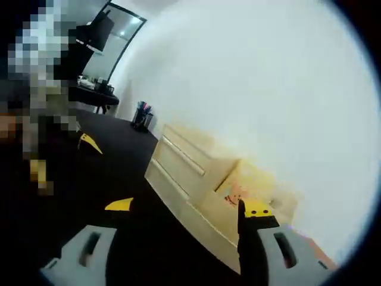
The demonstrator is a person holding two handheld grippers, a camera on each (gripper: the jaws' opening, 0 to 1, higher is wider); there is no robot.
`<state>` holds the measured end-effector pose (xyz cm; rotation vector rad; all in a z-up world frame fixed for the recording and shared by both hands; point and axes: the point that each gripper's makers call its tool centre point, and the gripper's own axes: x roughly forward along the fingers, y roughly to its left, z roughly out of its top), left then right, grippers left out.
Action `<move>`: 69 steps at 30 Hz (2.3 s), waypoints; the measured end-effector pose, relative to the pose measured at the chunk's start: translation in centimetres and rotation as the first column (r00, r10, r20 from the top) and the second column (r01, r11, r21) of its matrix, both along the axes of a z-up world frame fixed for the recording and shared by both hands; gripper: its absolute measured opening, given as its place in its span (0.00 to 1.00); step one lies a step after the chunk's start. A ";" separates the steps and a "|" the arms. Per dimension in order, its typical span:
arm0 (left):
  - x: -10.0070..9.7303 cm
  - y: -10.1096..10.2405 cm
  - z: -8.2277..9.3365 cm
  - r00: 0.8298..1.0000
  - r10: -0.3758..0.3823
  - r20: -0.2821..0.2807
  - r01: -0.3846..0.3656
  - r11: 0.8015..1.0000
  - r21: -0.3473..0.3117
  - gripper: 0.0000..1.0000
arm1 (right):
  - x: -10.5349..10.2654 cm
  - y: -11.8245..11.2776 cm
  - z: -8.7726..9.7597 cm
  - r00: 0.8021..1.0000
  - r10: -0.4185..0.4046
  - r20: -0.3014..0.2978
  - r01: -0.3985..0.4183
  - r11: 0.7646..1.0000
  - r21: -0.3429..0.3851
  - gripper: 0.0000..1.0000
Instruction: Open the drawer, pick up the cosmetic bottles from the table one by one, place them into the drawer, release the gripper, close the drawer, and move the gripper away
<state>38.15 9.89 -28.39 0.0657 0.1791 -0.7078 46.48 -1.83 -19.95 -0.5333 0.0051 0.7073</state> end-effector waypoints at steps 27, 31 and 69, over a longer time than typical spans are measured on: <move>0.1 -2.2 -0.3 1.000 -0.018 0.021 0.016 0.997 0.071 0.76 | -16.2 -10.0 1.9 0.999 0.001 -0.033 0.000 0.999 0.040 0.64; -0.1 -2.6 -0.3 0.999 -0.028 0.026 0.026 0.996 0.081 0.75 | -18.2 -11.7 1.8 0.999 -0.023 -0.031 0.025 0.998 0.051 0.64; -0.9 -6.9 -1.5 0.998 -0.051 0.034 0.044 0.984 0.172 0.74 | -21.5 -20.5 -4.5 0.970 -0.203 -0.132 0.240 0.880 0.410 0.60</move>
